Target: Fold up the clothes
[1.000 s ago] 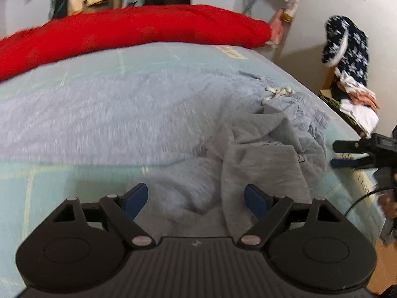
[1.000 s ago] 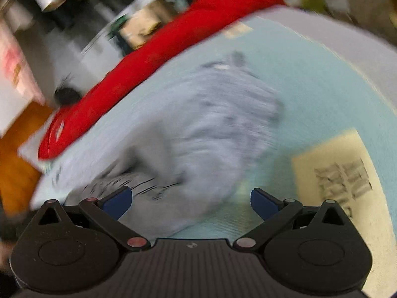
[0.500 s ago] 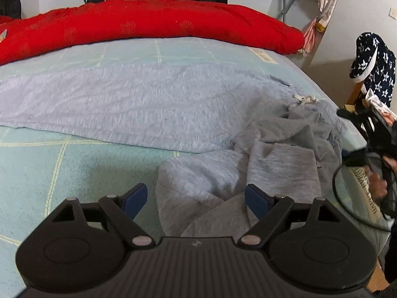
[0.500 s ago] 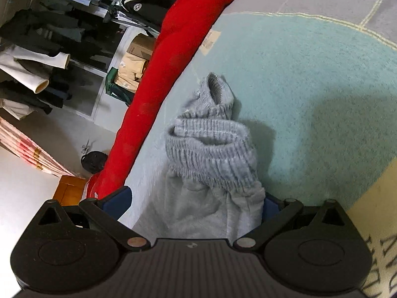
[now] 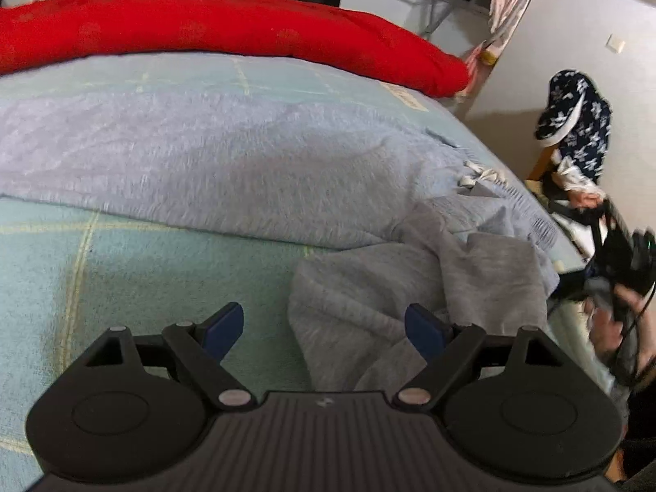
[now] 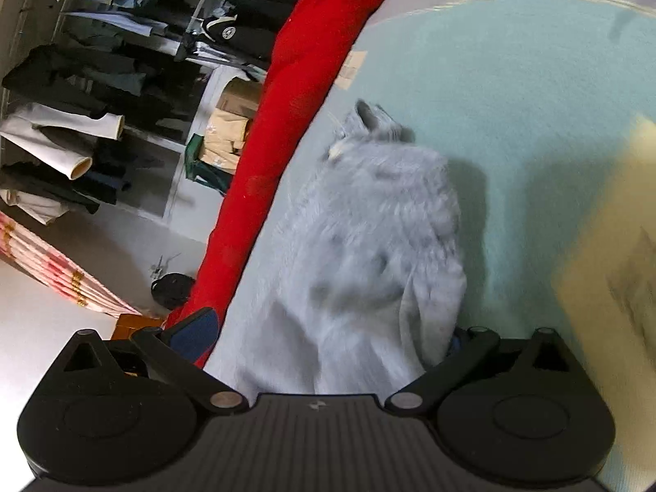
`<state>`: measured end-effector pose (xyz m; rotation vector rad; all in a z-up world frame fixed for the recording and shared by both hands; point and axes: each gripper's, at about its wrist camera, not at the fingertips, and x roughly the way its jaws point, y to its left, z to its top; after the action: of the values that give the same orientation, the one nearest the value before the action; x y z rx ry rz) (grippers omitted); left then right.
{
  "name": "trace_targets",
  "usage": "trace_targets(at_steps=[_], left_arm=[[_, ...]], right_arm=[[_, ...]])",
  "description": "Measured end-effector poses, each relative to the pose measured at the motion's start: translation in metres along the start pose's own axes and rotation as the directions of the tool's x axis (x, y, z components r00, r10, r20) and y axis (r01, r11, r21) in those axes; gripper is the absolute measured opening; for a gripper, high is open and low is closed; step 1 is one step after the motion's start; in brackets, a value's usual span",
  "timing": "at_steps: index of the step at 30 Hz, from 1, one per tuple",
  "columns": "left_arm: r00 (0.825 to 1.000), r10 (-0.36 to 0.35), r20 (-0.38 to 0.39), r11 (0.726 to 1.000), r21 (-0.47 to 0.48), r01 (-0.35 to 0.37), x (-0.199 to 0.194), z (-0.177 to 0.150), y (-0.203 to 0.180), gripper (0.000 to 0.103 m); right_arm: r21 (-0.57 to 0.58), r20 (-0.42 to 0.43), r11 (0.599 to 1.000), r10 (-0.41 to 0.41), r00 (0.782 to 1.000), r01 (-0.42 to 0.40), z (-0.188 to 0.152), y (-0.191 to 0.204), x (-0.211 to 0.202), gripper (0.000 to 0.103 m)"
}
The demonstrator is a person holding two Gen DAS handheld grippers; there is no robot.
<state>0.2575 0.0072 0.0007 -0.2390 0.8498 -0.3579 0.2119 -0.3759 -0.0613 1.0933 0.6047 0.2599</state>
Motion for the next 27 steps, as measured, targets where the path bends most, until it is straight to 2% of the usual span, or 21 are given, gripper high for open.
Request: trace_targets(at_steps=[2, 7, 10, 11, 12, 13, 14, 15, 19, 23, 27], left_arm=[[1.0, -0.024, -0.013, 1.0, -0.02, 0.023, 0.001, -0.001, 0.013, 0.086], [0.998, -0.062, -0.03, 0.998, -0.016, 0.062, 0.002, -0.003, 0.034, 0.086], [0.994, -0.099, -0.047, 0.995, -0.011, 0.098, 0.003, 0.0, 0.04, 0.086], [0.994, -0.1, -0.053, 0.995, -0.005, 0.099, 0.004, 0.0, 0.04, 0.086], [0.993, -0.099, -0.059, 0.995, 0.003, 0.1, 0.005, 0.001, 0.04, 0.086], [0.993, -0.098, -0.062, 0.995, 0.01, 0.099, 0.006, 0.001, 0.04, 0.086], [0.993, -0.097, -0.065, 0.995, 0.018, 0.098, 0.008, 0.001, 0.04, 0.086], [0.993, -0.093, -0.066, 0.995, 0.027, 0.095, 0.01, 0.0, 0.039, 0.087], [0.997, -0.069, -0.033, 0.996, 0.054, 0.071, 0.017, -0.006, 0.037, 0.088], [0.999, -0.037, -0.009, 0.997, 0.064, 0.038, 0.017, -0.01, 0.031, 0.088], [1.0, 0.0, -0.003, 1.0, 0.03, 0.0, 0.012, -0.008, 0.027, 0.088]], right_arm=[[-0.04, 0.021, 0.999, -0.018, 1.0, 0.019, -0.012, 0.002, -0.001, 0.103], [0.012, 0.054, 0.999, -0.044, 0.998, 0.043, 0.009, -0.006, 0.015, 0.101], [0.0, 0.087, 0.998, -0.069, 0.994, 0.07, 0.003, -0.011, 0.011, 0.083], [0.009, 0.103, 0.997, -0.083, 0.991, 0.082, -0.001, -0.017, 0.007, 0.064], [0.049, 0.123, 0.995, -0.094, 0.988, 0.089, -0.003, -0.029, 0.001, 0.033], [0.09, 0.139, 0.992, -0.103, 0.985, 0.091, -0.005, -0.041, -0.003, 0.013], [0.129, 0.146, 0.989, -0.091, 0.985, 0.072, -0.006, -0.052, -0.005, 0.004], [0.125, 0.153, 0.991, -0.065, 0.986, 0.046, -0.007, -0.055, -0.006, 0.004], [0.041, 0.151, 0.99, -0.137, 0.979, 0.132, -0.008, -0.042, 0.002, 0.004], [0.014, 0.152, 0.992, -0.127, 0.98, 0.127, -0.008, -0.042, 0.003, 0.004], [-0.019, 0.127, 0.992, -0.12, 0.985, 0.123, 0.0, -0.038, 0.002, 0.005]])
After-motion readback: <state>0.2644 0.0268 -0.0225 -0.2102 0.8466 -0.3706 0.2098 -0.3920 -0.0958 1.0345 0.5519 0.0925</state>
